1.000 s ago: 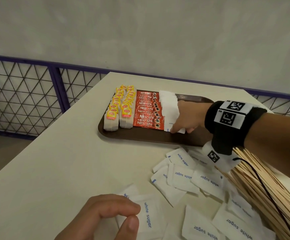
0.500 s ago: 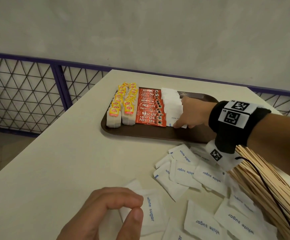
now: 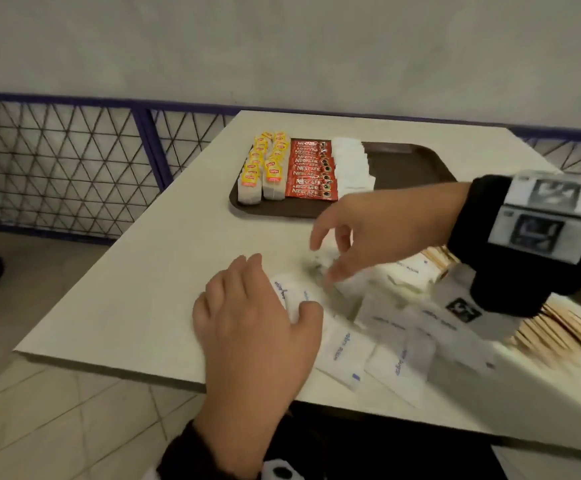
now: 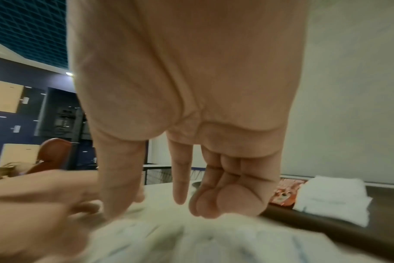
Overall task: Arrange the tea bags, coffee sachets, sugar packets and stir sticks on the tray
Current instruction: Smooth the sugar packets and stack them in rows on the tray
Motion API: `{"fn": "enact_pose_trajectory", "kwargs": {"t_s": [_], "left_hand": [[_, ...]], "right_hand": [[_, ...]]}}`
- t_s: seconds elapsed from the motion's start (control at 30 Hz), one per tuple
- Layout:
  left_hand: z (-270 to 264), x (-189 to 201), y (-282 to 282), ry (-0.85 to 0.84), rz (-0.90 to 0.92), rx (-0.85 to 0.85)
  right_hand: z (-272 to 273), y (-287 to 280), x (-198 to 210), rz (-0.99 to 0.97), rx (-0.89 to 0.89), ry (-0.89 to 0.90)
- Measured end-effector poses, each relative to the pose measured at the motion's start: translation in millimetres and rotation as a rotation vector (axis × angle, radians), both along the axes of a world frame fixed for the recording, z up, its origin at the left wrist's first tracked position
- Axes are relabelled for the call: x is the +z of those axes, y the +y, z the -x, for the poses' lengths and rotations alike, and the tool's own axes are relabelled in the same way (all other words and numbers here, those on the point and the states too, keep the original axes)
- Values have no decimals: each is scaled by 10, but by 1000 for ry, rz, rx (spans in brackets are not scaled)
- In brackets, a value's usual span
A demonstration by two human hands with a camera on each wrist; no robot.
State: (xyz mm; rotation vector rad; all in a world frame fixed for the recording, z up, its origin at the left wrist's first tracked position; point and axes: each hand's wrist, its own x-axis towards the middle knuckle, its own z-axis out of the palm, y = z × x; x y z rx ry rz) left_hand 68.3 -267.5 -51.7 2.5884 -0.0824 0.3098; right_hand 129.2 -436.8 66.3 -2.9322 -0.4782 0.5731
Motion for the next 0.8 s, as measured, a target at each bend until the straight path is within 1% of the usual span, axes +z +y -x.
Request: {"fn": "enact_pose_trajectory", "kwargs": {"t_s": [0.1, 0.17, 0.2, 0.3, 0.43, 0.53, 0.6, 0.7, 0.8], "left_hand": [[-27, 8, -19, 88, -147, 8], [-50, -5, -25, 90, -212, -5], [-59, -7, -22, 83, -219, -5], [-62, -15, 1, 26, -155, -19], [-8, 47, 14, -33, 45, -88], [30, 84, 51, -11, 234, -161], [27, 75, 81, -4, 393, -207], [25, 88, 141, -8, 638, -241], [30, 115, 217, 39, 897, -265]], "right_hand": [[151, 156, -275, 40, 54, -34], [180, 223, -408, 28, 45, -65], [191, 245, -438, 11, 29, -77], [221, 263, -453, -32, -11, -95], [255, 246, -490, -95, -49, -131], [296, 244, -537, -150, -34, -192], [326, 241, -546, -226, -23, -239], [334, 206, -510, -414, -61, -274], [345, 191, -441, -725, -167, -222]]}}
